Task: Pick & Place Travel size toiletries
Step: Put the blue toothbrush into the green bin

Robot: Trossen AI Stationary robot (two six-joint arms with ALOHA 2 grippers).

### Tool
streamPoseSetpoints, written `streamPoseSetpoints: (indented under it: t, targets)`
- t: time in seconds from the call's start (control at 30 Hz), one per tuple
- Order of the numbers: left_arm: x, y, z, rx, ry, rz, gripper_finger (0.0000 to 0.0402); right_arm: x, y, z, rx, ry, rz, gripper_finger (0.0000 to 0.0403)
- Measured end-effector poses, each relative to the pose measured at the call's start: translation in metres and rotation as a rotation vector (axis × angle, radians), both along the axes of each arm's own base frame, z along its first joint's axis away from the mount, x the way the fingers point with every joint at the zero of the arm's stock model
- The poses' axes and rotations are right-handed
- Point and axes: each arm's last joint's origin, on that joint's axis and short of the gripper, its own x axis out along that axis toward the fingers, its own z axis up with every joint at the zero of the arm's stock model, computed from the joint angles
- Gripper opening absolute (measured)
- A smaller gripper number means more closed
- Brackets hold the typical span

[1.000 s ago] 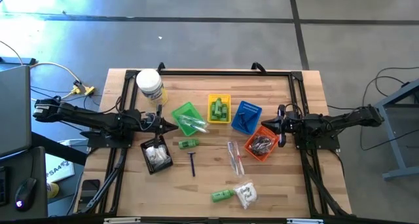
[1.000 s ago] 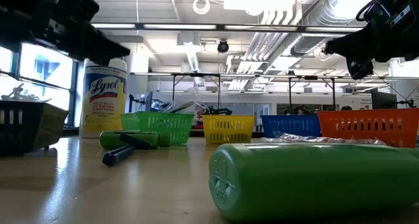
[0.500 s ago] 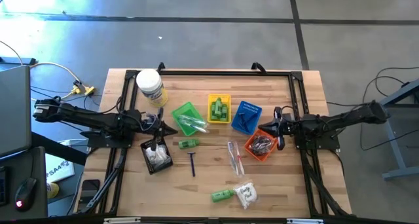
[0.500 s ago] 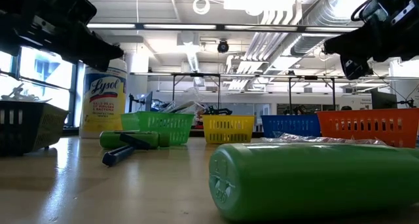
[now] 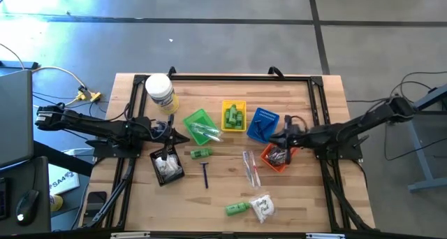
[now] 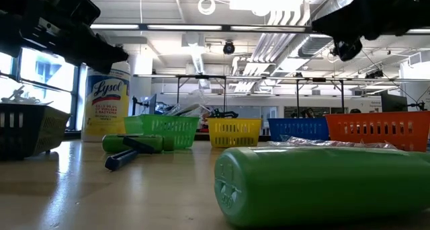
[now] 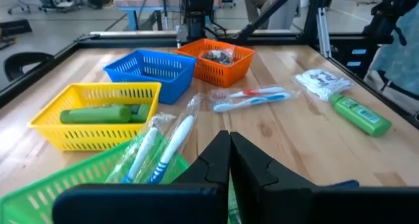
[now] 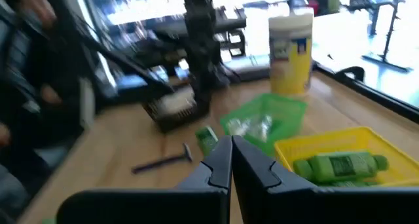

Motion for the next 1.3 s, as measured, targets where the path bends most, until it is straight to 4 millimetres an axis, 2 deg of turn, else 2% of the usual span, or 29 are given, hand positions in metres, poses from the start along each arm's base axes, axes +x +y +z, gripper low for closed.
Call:
streamPoseSetpoints:
  t: [0.13,0.27,0.4,0.57,0.73,0.9,1.0,1.3]
  targets:
    - [0.000,0.000,-0.001,-0.024,0.013,0.004,0.0006,0.029,0.015,0.005,-0.046,0.164,-0.050,0.0003]
    - [0.000,0.000,-0.001,-0.051,0.014,0.008,0.0006,0.061,0.031,0.001,-0.060,0.334,-0.069,0.0003]
    - [0.000,0.000,-0.001,-0.053,0.014,0.009,0.0006,0.094,0.045,0.000,-0.006,0.506,-0.107,0.0004]
    - [0.000,0.000,0.000,-0.054,0.008,0.009,0.0006,0.125,0.058,-0.007,0.089,0.722,-0.170,0.0003]
    - [0.000,0.000,0.000,-0.070,0.008,0.013,0.0006,0.151,0.072,-0.016,0.134,0.867,-0.090,0.0004]
    - [0.000,0.000,0.000,-0.102,0.009,0.018,0.0006,0.168,0.086,-0.022,0.184,0.915,0.001,0.0008]
    - [0.000,0.000,0.000,-0.102,0.007,0.018,0.0006,0.174,0.089,-0.025,0.229,0.920,-0.016,0.0028]
    - [0.000,0.000,0.000,-0.101,0.007,0.017,0.0006,0.174,0.077,-0.027,0.405,0.946,-0.190,0.0163]
